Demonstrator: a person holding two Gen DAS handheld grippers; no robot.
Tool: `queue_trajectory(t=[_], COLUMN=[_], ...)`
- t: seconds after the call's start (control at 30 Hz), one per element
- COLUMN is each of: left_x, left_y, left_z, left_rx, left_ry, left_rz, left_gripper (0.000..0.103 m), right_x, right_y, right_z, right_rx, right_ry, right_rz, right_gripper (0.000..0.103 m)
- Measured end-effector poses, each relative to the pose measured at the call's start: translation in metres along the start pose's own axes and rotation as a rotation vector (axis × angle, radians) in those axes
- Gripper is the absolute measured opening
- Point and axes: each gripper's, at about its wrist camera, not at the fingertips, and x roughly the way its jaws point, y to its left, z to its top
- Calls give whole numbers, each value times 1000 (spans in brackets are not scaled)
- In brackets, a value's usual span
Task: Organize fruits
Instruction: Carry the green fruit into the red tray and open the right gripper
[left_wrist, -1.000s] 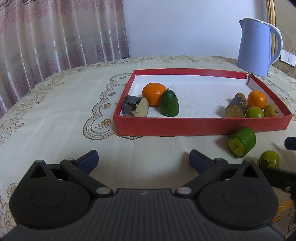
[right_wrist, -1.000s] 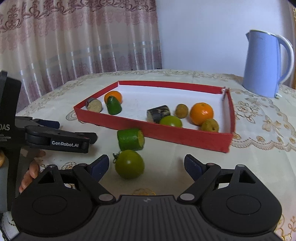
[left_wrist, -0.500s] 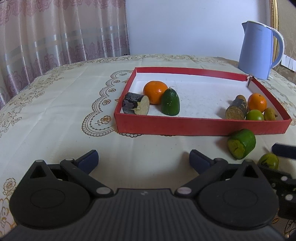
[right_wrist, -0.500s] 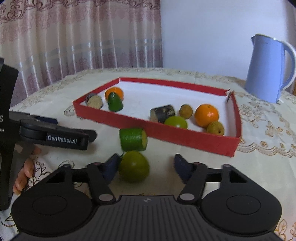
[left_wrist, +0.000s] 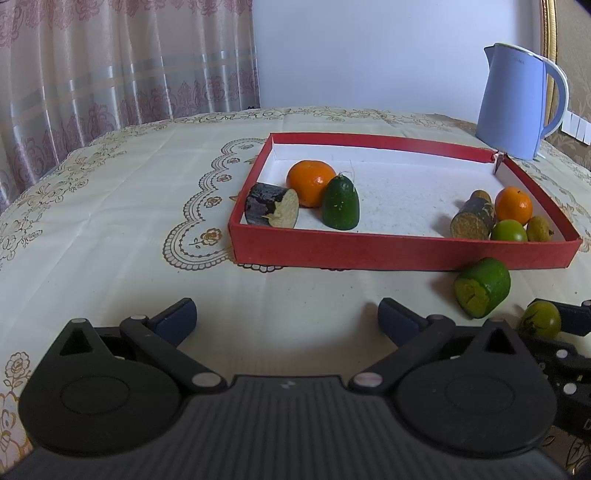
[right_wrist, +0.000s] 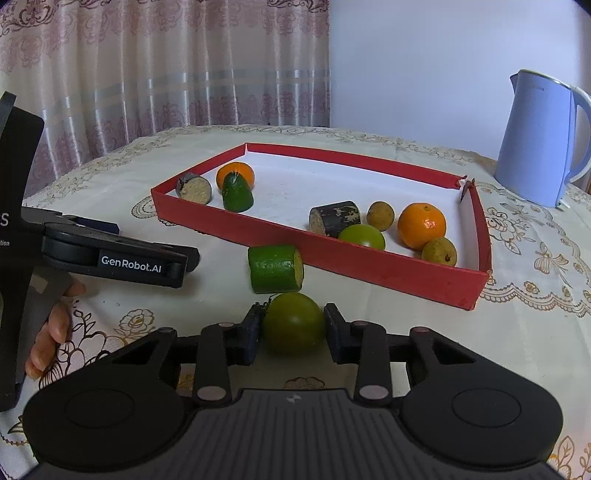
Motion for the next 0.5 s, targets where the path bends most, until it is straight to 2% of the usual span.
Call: queue_trajectory(t=[0.27, 0.5], left_x=[0, 0], left_y=[0, 0], left_z=[0, 0], left_rx=[0, -1], left_ry=[0, 0], left_rz=[0, 0], left_gripper=[103, 103], right_x=[-13, -24], right_y=[-8, -39], right_z=[1, 29], right_rx=[4, 43], right_ry=[-49, -146], right_rz=[-47, -136], right_gripper=[34, 34])
